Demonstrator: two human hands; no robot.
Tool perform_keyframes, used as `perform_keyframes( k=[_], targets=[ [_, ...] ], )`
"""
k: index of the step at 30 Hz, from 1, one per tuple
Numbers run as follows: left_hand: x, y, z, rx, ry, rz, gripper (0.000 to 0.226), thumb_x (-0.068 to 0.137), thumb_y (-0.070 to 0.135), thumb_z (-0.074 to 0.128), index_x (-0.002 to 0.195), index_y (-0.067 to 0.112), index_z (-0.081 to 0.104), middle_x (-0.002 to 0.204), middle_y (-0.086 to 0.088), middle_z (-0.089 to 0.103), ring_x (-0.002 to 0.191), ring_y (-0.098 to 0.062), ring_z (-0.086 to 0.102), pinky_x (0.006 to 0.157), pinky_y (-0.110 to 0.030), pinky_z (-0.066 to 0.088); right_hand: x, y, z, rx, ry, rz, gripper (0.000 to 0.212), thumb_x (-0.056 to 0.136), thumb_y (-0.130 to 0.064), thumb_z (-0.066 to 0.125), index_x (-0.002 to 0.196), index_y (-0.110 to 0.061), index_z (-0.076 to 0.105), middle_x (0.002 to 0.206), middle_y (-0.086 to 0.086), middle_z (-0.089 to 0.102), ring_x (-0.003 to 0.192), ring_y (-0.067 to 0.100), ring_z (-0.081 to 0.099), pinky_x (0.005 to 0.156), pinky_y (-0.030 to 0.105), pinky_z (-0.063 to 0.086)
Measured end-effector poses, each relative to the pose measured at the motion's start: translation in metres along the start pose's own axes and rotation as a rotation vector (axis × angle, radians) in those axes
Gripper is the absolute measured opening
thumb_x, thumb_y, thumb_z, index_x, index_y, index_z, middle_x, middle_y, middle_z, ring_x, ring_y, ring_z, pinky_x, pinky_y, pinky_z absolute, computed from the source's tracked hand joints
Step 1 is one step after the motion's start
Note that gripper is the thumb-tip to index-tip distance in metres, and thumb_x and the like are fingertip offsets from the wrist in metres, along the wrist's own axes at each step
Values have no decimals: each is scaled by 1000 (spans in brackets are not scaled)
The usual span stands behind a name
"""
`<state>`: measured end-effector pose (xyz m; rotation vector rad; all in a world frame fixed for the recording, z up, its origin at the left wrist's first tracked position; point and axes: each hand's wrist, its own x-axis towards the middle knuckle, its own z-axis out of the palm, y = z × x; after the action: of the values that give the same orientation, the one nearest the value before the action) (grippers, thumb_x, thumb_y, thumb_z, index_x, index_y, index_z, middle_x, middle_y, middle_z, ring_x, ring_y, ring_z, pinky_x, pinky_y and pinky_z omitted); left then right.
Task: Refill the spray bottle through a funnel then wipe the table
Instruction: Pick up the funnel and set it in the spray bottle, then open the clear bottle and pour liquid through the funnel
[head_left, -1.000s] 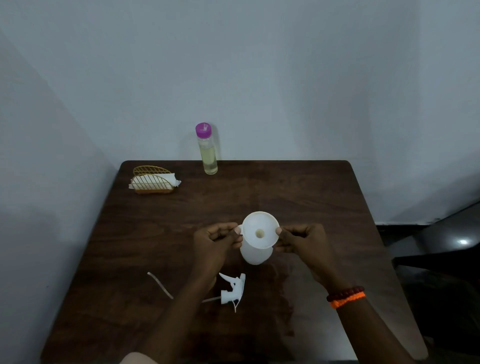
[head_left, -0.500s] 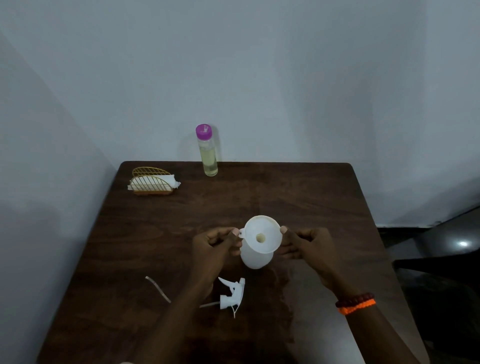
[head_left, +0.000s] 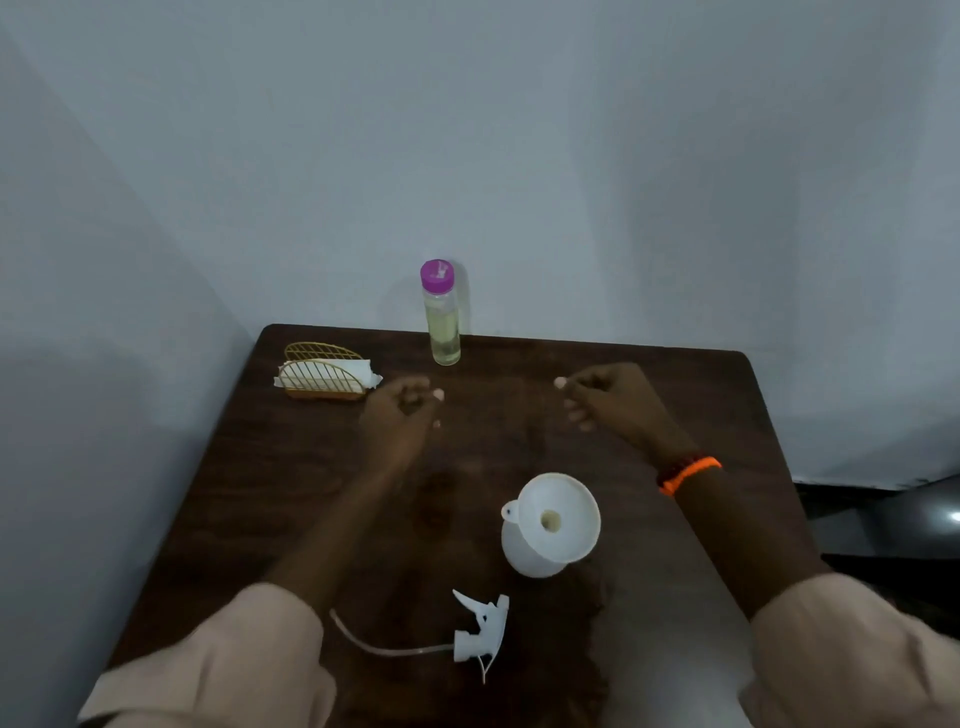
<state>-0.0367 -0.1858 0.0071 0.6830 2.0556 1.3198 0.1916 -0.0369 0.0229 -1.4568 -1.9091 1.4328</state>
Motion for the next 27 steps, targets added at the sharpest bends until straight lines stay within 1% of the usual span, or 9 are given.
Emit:
perform_keyframes(
  k=[2,5,10,13,15,18,23,25,27],
  targets=[
    [34,14,3,84,47,100,37,88,20,75,124,13,66,111,-3,74,98,-17,72,86,-30,59,37,-6,17,-115,-36,-58,33,81,-42,80,97,-14,76,80,9,78,70,25,76,66,39,65],
    [82,35,12,119,92,222,56,83,22,80,133,7,59,122,-7,69,103,-14,68,81,-16,52,82,-21,44,-202,-63,-128,46,74,-40,87,109,-14,71,90,5,77,74,12,70,66,21,53],
    [139,46,30,214,104,389,76,78,30,85,141,7,50,139,-13,59,124,-23,58,97,-28,51,138,-47,84,-297,-113,-258,63,76,-28,87,129,-7,61,113,12,68,100,22,67,87,30,54],
    [154,39,35,223,75,464,74,77,30,85,139,7,52,136,-12,60,123,-26,59,101,-43,54,162,-55,103,-310,-131,-309,70,78,-20,85,138,-4,53,128,16,63,109,24,62,92,32,53],
    [157,34,35,192,57,493,68,80,27,83,137,6,54,136,-10,62,123,-24,61,100,-44,55,173,-55,113,-305,-140,-303,75,76,-17,85,142,-5,50,134,15,61,118,26,61,93,30,50],
    [158,31,33,171,51,517,60,84,22,80,136,4,56,132,-10,66,121,-23,63,100,-35,55,182,-55,125,-273,-142,-336,77,74,-19,85,141,-7,50,136,12,62,123,27,59,103,39,51],
    [143,29,28,167,47,519,61,84,20,80,137,3,57,134,-12,66,122,-23,63,100,-29,55,172,-58,128,-243,-172,-440,66,76,-15,84,136,-10,57,129,10,67,119,26,62,102,42,52],
    [133,32,22,145,53,521,61,83,21,82,137,4,58,134,-10,66,121,-19,64,98,-22,54,163,-59,124,-237,-201,-457,62,77,-15,83,134,-9,59,127,9,69,118,24,64,97,36,56],
    [119,41,12,122,55,541,61,82,21,83,136,5,60,132,-8,67,117,-14,64,94,-13,53,148,-67,119,-218,-222,-477,59,78,-15,83,132,-8,60,126,8,69,116,21,65,90,21,56]
  ],
)
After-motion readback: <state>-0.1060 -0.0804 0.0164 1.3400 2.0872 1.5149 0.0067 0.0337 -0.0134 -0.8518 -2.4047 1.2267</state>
